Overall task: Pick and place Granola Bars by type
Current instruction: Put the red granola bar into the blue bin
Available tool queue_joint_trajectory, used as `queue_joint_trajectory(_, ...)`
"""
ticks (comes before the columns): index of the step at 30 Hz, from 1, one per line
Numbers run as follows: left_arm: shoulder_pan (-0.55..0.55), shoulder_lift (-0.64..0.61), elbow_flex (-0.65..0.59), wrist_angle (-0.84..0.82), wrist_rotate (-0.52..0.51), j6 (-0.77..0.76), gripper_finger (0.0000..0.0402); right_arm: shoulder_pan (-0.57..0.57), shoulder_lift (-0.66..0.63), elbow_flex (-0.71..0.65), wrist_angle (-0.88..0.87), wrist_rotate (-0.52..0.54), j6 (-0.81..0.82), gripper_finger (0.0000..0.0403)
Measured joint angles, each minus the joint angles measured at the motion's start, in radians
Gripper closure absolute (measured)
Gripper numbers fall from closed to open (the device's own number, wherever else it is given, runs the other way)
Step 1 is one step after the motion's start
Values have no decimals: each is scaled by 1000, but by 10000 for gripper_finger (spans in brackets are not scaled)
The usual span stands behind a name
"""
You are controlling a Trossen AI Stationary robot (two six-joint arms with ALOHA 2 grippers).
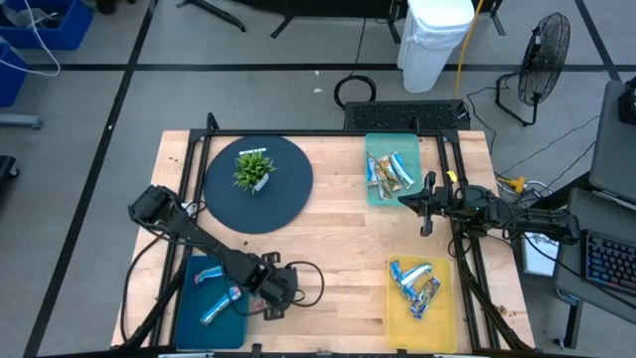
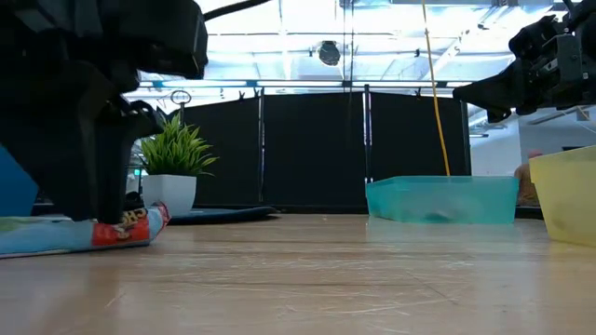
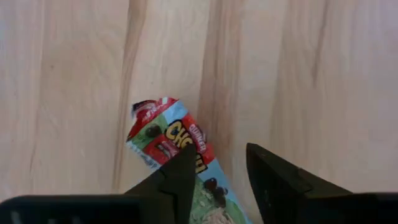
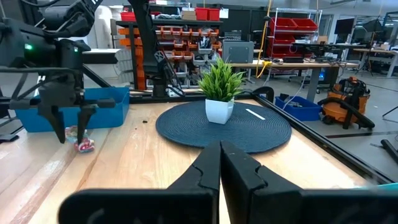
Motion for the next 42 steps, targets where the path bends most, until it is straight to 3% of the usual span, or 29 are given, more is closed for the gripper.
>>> queue_joint_trajectory(7, 10, 6, 1, -4, 27, 0, 214, 0, 0, 0, 0, 0, 0, 399)
queue_joint_trajectory(13, 11, -22, 0, -65, 100, -50, 207, 0, 0, 0, 0, 0, 0, 399)
queue_joint_trajectory(22, 21, -47, 0, -158, 10, -155, 237, 0, 0, 0, 0, 0, 0, 399)
queue_joint_trajectory(33, 41, -47, 0, -202, 26, -371, 277, 0, 0, 0, 0, 0, 0, 399)
queue_joint_trajectory(42, 43, -45, 0, -247, 15, -413, 299, 0, 0, 0, 0, 0, 0, 399)
